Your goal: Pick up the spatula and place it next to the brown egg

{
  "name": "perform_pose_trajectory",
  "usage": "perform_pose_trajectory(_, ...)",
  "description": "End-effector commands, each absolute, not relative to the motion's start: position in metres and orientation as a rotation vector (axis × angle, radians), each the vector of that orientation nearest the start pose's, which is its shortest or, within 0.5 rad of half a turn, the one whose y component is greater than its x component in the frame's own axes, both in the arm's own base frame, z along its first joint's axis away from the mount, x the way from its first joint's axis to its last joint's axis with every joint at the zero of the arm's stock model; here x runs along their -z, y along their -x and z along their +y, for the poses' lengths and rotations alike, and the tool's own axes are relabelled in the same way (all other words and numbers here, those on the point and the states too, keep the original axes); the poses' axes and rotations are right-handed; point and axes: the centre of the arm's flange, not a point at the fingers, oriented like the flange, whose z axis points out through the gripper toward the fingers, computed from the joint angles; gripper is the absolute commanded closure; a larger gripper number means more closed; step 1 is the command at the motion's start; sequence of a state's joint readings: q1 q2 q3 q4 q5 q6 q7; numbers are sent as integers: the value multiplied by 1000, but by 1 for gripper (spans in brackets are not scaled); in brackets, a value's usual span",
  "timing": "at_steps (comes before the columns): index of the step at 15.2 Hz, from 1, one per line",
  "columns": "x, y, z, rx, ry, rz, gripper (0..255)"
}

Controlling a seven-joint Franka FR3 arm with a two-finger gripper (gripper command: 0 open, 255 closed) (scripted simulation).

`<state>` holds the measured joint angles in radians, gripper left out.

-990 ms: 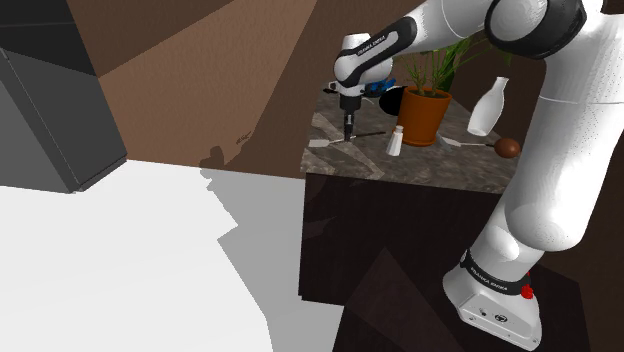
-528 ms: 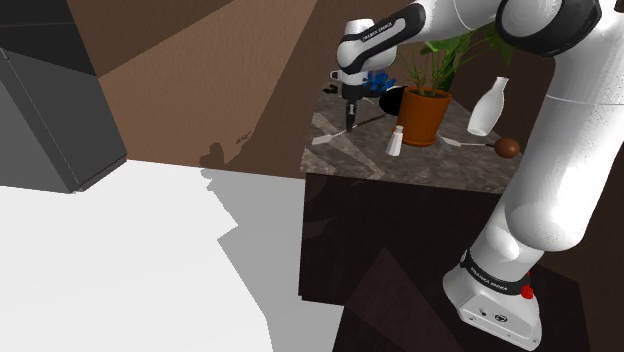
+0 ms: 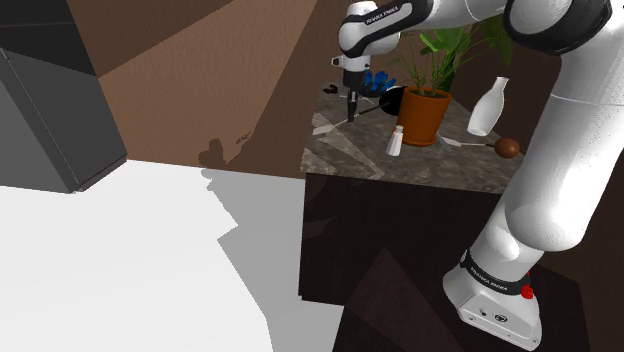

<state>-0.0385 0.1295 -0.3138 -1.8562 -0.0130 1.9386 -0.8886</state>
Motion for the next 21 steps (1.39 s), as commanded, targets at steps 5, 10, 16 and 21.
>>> perform_pose_trajectory(5,-481,-554,-198,-101,3043,-847,255)
perform_pose_trajectory(10,-484,-506,-219,-101,3043,-847,255)
perform_pose_trajectory(16,-484,-433,-251,-101,3043,-847,255)
perform_pose_trajectory(21,-484,-372,-277,-101,3043,-847,255)
